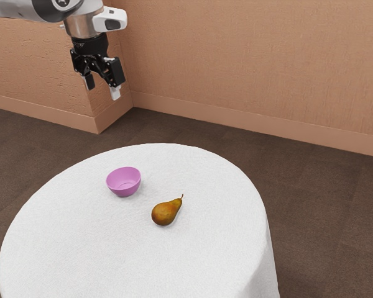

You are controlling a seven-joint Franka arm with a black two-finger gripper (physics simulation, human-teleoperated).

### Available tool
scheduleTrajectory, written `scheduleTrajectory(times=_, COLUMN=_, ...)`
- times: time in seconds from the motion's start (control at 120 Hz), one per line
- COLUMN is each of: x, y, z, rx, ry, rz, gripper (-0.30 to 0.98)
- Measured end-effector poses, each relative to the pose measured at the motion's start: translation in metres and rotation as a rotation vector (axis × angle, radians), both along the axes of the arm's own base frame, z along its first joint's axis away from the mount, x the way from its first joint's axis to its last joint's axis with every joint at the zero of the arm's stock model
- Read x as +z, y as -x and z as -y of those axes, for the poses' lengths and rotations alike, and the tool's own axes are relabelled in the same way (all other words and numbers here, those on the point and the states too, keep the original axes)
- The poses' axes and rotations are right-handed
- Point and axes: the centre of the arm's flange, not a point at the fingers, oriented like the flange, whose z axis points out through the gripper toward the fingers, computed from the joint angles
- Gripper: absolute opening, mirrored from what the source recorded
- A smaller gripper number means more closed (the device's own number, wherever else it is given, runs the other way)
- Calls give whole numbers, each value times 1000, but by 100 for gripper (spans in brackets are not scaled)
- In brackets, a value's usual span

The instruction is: Place the pear in the bowl.

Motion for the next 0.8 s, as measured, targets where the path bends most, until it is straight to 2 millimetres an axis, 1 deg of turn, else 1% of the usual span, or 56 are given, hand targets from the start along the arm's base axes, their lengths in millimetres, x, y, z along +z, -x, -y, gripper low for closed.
scheduleTrajectory(times=0.142, x=3, y=-2, z=1, rx=-10, ry=0, rz=7, gripper=69)
scheduleTrajectory(times=0.225, x=-9, y=-11, z=3, rx=-17, ry=-1, rz=-10, gripper=69)
scheduleTrajectory(times=0.358, x=-47, y=-39, z=5, rx=-25, ry=-2, rz=-46, gripper=69)
scheduleTrajectory(times=0.458, x=-79, y=-61, z=13, rx=-40, ry=3, rz=-46, gripper=69)
scheduleTrajectory(times=0.542, x=-102, y=-73, z=16, rx=-45, ry=13, rz=-48, gripper=69)
scheduleTrajectory(times=0.633, x=-133, y=-85, z=20, rx=-50, ry=18, rz=-75, gripper=69)
scheduleTrajectory(times=0.667, x=-140, y=-87, z=23, rx=-54, ry=19, rz=-80, gripper=69)
scheduleTrajectory(times=0.7, x=-146, y=-86, z=31, rx=-58, ry=18, rz=-87, gripper=69)
scheduleTrajectory(times=0.758, x=-156, y=-76, z=46, rx=-63, ry=15, rz=-109, gripper=69)
scheduleTrajectory(times=0.8, x=-162, y=-64, z=59, rx=-65, ry=11, rz=-129, gripper=69)
